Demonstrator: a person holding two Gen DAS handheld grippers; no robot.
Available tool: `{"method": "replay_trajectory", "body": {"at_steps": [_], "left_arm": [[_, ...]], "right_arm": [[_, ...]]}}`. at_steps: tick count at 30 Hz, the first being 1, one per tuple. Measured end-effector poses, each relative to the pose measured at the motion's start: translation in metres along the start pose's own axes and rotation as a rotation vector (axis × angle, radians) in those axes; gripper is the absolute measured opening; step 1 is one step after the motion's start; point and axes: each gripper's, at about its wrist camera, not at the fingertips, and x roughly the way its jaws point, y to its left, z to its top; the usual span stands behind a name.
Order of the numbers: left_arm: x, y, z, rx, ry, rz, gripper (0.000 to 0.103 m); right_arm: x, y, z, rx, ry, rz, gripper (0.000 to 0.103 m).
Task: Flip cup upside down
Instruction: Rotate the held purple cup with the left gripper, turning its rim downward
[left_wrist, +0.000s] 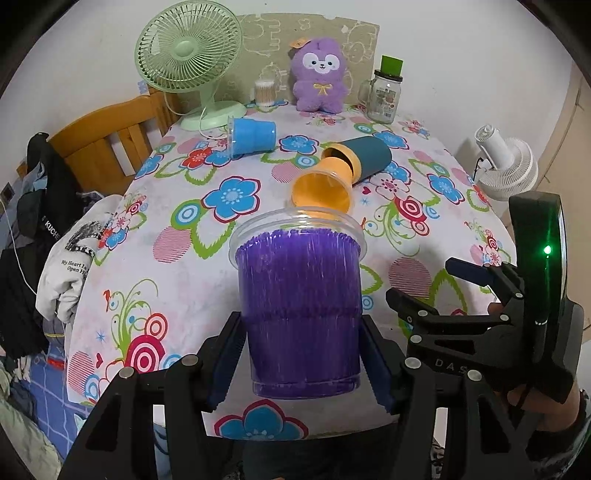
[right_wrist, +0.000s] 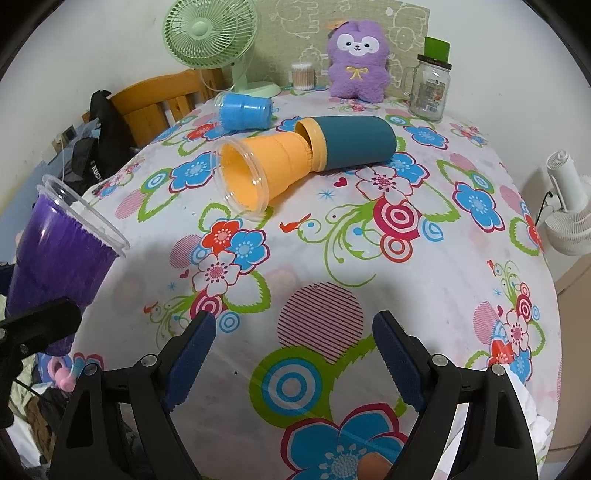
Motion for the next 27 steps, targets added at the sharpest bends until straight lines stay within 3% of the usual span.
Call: {"method": "replay_trajectory", "body": {"at_steps": [12,17,24,27], "left_arm": [[0.002,-0.001,0.002,0.01,0.005,0.004,0.064],[0.002,-0.002,0.003,0.017,-0.007,0.007,0.073],[0.002,-0.001,-0.002,0.018,-0.005,-0.001,0.074],[0.006,0.001,-0.016,0.013,-0.006,-0.013,0.087]], "right_arm": [[0.005,0.003,0.002,-0.005,0.007,0.001,0.089],[0.007,0.003,0.002,-0.007,0.012,-0.003,0.089],[0.008,-0.001,0.002,0.001,0.011,-0.007,0.089],[0.009,-0.005,0.002,0.012,0.013,-0.009,0.089]]}}
